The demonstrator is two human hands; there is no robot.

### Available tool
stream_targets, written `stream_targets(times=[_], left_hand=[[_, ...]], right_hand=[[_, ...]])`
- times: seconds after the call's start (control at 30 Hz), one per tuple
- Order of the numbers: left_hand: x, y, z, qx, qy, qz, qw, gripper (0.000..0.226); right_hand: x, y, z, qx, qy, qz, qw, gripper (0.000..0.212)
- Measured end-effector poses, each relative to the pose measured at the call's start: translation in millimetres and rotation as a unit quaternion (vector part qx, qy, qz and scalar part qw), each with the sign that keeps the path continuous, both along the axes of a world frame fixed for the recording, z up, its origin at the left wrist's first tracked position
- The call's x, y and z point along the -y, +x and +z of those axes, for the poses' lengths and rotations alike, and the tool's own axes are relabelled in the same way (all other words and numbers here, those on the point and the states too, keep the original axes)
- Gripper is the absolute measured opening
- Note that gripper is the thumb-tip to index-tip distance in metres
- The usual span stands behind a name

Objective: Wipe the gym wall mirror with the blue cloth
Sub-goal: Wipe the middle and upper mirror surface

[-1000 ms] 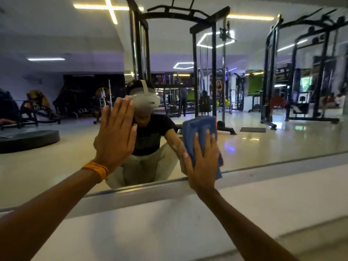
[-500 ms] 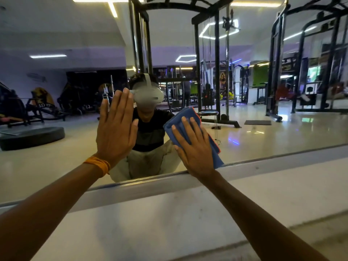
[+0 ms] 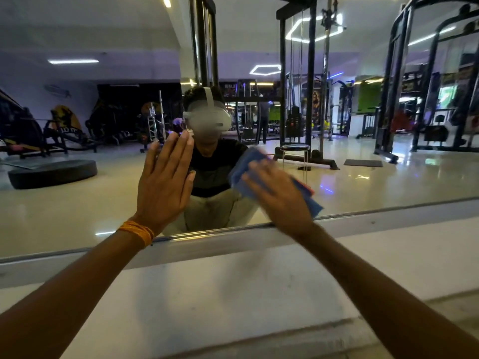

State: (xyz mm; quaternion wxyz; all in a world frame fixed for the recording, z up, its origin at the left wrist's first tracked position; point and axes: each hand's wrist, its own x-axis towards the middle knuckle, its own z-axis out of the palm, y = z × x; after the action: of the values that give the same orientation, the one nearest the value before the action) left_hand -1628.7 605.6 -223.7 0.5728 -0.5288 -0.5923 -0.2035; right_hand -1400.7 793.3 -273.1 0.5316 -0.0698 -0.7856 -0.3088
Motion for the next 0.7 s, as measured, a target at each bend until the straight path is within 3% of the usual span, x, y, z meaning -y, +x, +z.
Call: stream_targets(times=[0.07,0.13,0.2,0.27,0.37,0.43,0.5,0.6,0.7], left_hand=[[4,-4,-6,0.009,-0.001,0.003,1.0,0.063],[7,-7,-11,0.017,-0.004,0.006,1.0,0.063],[6,-6,-14,0.026,0.005,0.004,1.0,0.063],[4,-4,-14,0.034,0.015,0.001,0.999,0.063],[5,-6,-14,0.029,0.012,-0.003,1.0,0.063],[7,-10,-13,0.019,-0.001,-0.012,1.0,0.063],[9,-12,-12,0.018,-0.009,-0.02,1.0,0.062],[9,-10,-9,0.022,0.006,-0.025,0.999,0.063],[6,-3,8,0.037,0.032,-0.038,0.998,0.063]], right_hand=[[-14,34,12,-0.084,-0.099,-0.022,0.991,0.051],[-10,46,14,-0.163,-0.226,0.02,0.96,0.057],[13,8,7,-0.227,-0.317,0.022,0.921,0.06],[48,-42,-9,-0.307,-0.294,-0.027,0.905,0.061],[83,-89,-4,-0.179,-0.28,0.006,0.943,0.065],[72,-79,12,-0.141,-0.195,0.03,0.97,0.072],[50,-50,24,-0.189,-0.219,0.034,0.957,0.068],[14,-3,45,-0.285,-0.336,0.051,0.896,0.059],[30,-16,51,-0.352,-0.338,0.045,0.872,0.058]])
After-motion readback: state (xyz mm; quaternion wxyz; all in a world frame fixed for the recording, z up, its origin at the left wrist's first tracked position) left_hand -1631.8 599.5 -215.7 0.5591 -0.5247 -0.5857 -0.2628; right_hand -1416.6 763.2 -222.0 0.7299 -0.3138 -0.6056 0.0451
